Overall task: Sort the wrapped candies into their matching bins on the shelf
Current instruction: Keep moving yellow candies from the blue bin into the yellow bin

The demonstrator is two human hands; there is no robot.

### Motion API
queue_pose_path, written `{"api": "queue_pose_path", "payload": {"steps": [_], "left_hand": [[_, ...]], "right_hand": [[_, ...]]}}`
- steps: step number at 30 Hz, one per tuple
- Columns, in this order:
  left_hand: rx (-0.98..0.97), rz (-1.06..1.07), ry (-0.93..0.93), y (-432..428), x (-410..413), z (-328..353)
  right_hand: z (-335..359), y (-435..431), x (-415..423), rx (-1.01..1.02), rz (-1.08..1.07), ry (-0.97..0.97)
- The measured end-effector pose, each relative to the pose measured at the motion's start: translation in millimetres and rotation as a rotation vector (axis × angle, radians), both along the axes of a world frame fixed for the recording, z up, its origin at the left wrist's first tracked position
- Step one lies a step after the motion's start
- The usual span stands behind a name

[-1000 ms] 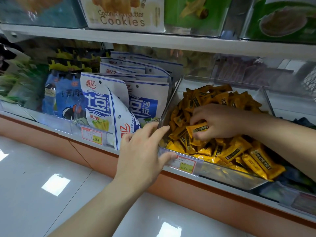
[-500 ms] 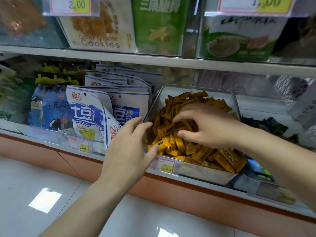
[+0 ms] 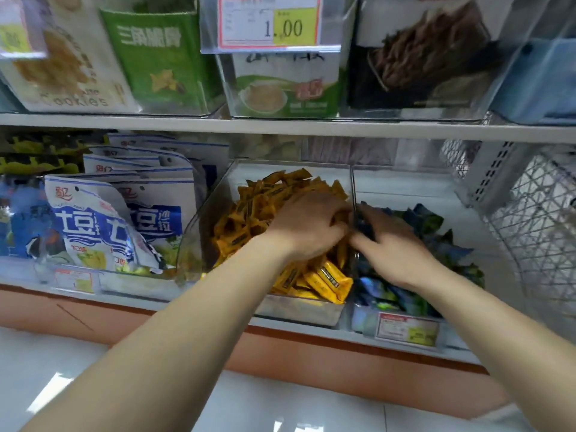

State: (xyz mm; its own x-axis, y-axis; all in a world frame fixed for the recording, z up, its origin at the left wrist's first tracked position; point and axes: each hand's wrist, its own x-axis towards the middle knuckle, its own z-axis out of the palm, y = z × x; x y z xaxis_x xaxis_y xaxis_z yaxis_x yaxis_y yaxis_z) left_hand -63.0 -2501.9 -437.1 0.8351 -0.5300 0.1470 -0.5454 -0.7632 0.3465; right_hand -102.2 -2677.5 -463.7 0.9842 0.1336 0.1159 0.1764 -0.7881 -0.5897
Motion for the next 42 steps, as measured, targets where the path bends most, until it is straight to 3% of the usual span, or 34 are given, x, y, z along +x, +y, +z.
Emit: {"api": "queue_pose_path", "payload": {"steps": [5,11,13,17,22,26,29,42], "left_hand": [[0.293,-0.139,-0.023,17.2,33.5,-11.1],[0.49,-0.153,-0.083,67.2,48.2,0.5],[0.532,-0.133,-0.02,79.4,49.2,6.9],[0.526,-0.048,0.096,71.3,50.5,27.6],[0.186,-0.096,0.052,12.3,50.8,16.6],[0.372,-0.125,0.154,-1.1,56.4,-20.2],[0.437,-0.187,0.068,5.6,61.5,-28.7],[0.567,-0.12,0.188,74.2,63.0,18.9]], "right_hand": [[-13.7,-1.1,-1.2,-0.052,-0.068,-0.038],[-14.6,-2.5,2.7,-0.088,-0.063,0.004],[-14.3,-1.8,2.6,-0.088,-0.064,0.008],[-14.7,-1.5,1.3,-0.106,-0.065,0.006],[-14.4,-0.6,-0.3,-0.105,-0.065,-0.023],[-13.7,-0.4,-0.3,-0.106,-0.071,0.013],[-13.2,-0.6,0.0,-0.101,-0.074,0.034],[-19.0,-3.0,1.8,-0.106,-0.083,0.041]]}}
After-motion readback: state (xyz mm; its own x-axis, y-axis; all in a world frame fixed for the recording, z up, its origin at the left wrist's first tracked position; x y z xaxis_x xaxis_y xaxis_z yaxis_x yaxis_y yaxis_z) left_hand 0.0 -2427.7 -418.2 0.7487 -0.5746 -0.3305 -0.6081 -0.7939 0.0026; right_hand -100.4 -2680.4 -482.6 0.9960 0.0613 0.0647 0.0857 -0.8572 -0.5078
